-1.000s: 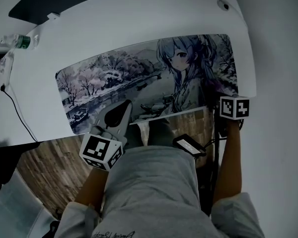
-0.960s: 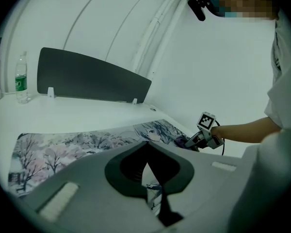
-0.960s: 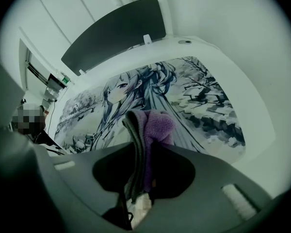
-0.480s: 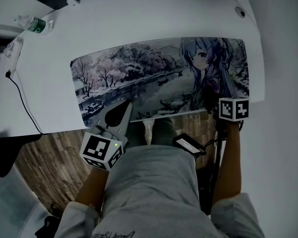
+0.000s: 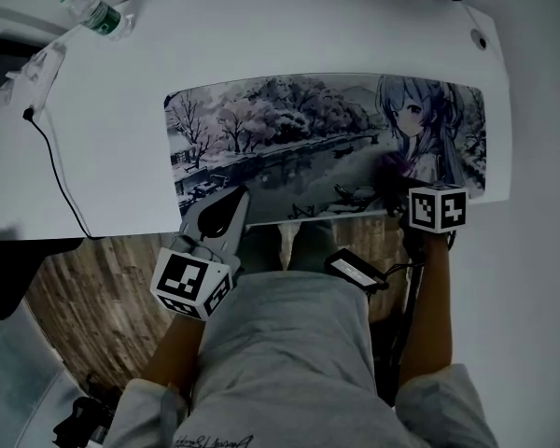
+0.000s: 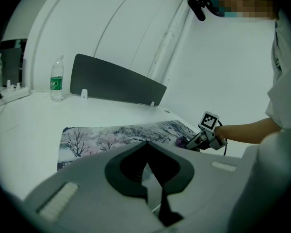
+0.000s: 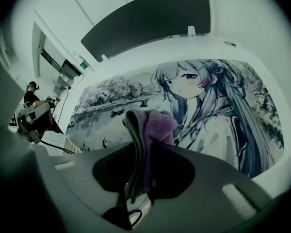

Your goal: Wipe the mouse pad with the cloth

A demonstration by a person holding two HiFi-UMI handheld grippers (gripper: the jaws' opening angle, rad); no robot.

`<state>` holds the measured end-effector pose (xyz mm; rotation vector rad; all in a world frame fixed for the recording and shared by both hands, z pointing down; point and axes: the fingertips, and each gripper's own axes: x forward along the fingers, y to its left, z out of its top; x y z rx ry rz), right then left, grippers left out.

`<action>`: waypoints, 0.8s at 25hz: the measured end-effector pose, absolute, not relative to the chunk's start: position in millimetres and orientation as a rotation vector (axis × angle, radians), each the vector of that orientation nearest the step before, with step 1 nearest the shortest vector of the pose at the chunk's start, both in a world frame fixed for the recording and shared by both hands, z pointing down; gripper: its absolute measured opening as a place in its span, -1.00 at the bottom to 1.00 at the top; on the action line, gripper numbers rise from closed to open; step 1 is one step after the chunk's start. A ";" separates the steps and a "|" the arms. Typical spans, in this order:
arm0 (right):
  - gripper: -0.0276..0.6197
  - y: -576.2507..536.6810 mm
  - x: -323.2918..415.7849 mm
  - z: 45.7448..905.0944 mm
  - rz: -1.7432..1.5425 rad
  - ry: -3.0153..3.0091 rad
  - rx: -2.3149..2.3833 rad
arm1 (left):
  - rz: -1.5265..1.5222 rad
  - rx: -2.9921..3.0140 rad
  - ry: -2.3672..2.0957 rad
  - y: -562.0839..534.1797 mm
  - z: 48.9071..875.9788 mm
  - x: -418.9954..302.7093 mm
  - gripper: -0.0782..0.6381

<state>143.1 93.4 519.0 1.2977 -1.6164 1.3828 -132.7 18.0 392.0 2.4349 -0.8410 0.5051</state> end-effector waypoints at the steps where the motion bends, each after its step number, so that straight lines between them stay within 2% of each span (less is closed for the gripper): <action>1: -0.63 91.7 136.4 518.9 1.386 -1.625 1.292 | 0.502 2.435 -0.846 17.5 391.8 -138.3 -0.74; 20: -0.64 70.2 13.7 514.1 1.452 -1.805 1.080 | 0.464 2.399 -0.958 16.1 392.9 -215.8 -0.74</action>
